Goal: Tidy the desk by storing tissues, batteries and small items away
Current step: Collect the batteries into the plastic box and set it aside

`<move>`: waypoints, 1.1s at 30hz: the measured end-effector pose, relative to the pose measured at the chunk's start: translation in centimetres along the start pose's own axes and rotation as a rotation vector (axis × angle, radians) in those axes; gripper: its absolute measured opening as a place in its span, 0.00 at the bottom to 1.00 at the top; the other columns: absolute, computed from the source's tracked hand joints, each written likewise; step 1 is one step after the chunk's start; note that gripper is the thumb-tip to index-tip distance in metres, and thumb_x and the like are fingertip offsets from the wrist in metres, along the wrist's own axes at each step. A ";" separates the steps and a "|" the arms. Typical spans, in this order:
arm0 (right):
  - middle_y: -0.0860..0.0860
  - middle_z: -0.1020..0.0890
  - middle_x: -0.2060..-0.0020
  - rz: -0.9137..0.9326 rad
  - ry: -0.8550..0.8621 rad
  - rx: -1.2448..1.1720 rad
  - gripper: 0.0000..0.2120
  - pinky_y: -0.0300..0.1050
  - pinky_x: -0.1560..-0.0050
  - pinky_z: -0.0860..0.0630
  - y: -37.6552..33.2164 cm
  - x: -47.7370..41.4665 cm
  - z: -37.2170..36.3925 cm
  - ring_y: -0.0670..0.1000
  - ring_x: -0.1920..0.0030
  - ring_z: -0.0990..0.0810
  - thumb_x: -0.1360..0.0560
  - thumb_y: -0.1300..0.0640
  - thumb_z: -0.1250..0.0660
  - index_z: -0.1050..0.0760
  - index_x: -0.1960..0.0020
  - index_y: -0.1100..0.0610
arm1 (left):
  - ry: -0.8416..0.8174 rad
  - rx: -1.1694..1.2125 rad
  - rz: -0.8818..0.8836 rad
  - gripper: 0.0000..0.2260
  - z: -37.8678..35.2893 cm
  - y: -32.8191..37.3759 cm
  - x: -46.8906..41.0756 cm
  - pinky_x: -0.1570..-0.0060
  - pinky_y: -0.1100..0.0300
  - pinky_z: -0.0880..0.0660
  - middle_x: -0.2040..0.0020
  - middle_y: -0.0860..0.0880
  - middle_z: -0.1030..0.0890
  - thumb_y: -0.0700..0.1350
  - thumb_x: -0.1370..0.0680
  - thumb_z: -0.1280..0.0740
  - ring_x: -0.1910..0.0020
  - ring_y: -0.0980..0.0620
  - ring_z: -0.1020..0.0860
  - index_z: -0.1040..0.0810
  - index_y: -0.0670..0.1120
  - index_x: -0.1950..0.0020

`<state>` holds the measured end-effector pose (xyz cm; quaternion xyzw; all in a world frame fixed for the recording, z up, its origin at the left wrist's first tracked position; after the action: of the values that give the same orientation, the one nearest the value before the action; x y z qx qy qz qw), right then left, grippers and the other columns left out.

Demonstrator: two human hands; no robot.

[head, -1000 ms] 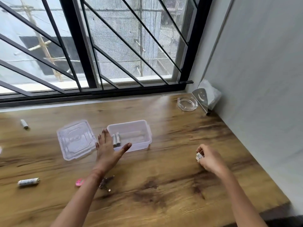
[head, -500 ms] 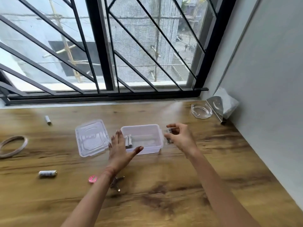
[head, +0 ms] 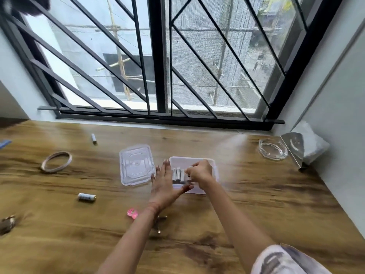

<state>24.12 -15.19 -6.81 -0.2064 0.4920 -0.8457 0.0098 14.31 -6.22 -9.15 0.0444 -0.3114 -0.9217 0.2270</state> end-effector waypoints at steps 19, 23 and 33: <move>0.57 0.17 0.50 0.350 0.079 0.134 0.11 0.45 0.46 0.25 -1.9 1.3 0.6 0.55 0.48 0.20 0.26 0.64 0.39 0.22 0.46 0.62 | 0.040 -0.049 -0.012 0.47 1.2 0.6 1.5 0.30 0.54 0.67 0.28 0.51 0.70 0.65 0.28 0.40 0.26 0.49 0.65 0.69 0.44 0.28; 0.55 0.17 0.54 0.583 0.035 0.101 0.09 0.43 0.51 0.23 -4.1 4.0 -1.7 0.52 0.54 0.19 0.24 0.63 0.38 0.22 0.47 0.62 | 0.180 -0.043 0.022 0.52 2.3 -1.7 3.0 0.30 0.58 0.65 0.29 0.51 0.69 0.79 0.40 0.61 0.28 0.54 0.66 0.70 0.44 0.30; 0.57 0.18 0.59 0.864 -0.214 0.196 0.05 0.52 0.55 0.23 -7.1 8.3 -14.7 0.54 0.59 0.21 0.27 0.65 0.35 0.22 0.53 0.62 | 0.413 -0.064 0.147 0.31 12.6 -13.4 6.2 0.27 0.57 0.52 0.24 0.43 0.46 0.48 0.22 0.38 0.24 0.46 0.50 0.50 0.41 0.25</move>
<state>12.61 -1.19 -4.40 -0.0667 0.4469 -0.7805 0.4321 0.74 7.39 -6.63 0.2020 -0.2311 -0.8835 0.3539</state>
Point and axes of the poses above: each hand's wrist, its own x-axis away from the middle knuckle, its own z-axis out of the back of the hand, y = z × x, the point moved 2 cm from there along -x, towards the middle knuckle
